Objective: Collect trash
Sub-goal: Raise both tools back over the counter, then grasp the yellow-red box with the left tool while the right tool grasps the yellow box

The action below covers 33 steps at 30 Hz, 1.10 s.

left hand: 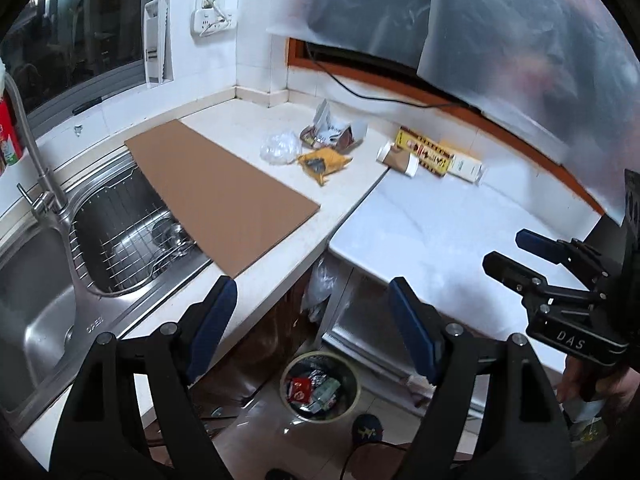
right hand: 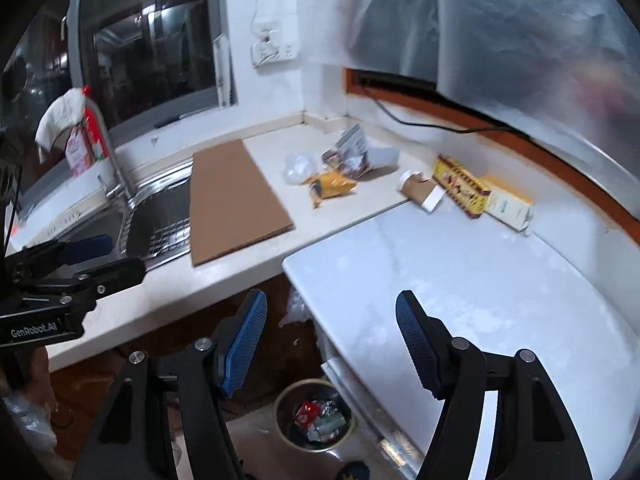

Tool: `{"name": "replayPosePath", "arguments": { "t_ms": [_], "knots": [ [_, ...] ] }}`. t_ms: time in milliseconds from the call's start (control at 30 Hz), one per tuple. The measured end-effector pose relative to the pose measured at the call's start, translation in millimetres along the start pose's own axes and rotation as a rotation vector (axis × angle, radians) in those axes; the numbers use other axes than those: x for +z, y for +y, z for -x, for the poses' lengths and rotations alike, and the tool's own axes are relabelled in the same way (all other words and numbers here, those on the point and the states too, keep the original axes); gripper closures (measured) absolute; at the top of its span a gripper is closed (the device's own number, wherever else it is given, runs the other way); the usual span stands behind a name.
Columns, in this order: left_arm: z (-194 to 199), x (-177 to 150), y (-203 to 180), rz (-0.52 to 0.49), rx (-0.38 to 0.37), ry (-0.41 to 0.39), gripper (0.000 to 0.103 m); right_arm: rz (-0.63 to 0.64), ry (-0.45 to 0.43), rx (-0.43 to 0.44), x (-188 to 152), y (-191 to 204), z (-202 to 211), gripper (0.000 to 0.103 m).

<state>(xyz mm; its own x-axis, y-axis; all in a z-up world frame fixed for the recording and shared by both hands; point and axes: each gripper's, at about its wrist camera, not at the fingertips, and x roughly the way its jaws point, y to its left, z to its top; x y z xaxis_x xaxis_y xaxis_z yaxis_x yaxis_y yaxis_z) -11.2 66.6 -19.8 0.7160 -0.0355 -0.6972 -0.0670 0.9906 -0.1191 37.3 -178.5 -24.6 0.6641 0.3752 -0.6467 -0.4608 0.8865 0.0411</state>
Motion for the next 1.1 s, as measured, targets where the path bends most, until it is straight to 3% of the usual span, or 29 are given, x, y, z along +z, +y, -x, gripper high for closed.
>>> {"name": "replayPosePath", "arguments": {
  "t_ms": [300, 567, 800, 1100],
  "knots": [
    [-21, 42, -15, 0.014, -0.017, -0.002, 0.028, -0.073, -0.051, -0.033, 31, -65, 2, 0.035],
    [-62, 84, -50, 0.006, -0.042, 0.023, 0.028, -0.049, -0.086, -0.100, 65, -136, -17, 0.035],
    [-119, 128, -91, -0.001, -0.069, 0.052, 0.028, -0.040, -0.046, -0.133, 92, -204, -66, 0.035],
    [-194, 161, -139, -0.037, -0.068, 0.095, 0.028, 0.030, 0.017, -0.142, 103, -280, -142, 0.035]
  ]
}}
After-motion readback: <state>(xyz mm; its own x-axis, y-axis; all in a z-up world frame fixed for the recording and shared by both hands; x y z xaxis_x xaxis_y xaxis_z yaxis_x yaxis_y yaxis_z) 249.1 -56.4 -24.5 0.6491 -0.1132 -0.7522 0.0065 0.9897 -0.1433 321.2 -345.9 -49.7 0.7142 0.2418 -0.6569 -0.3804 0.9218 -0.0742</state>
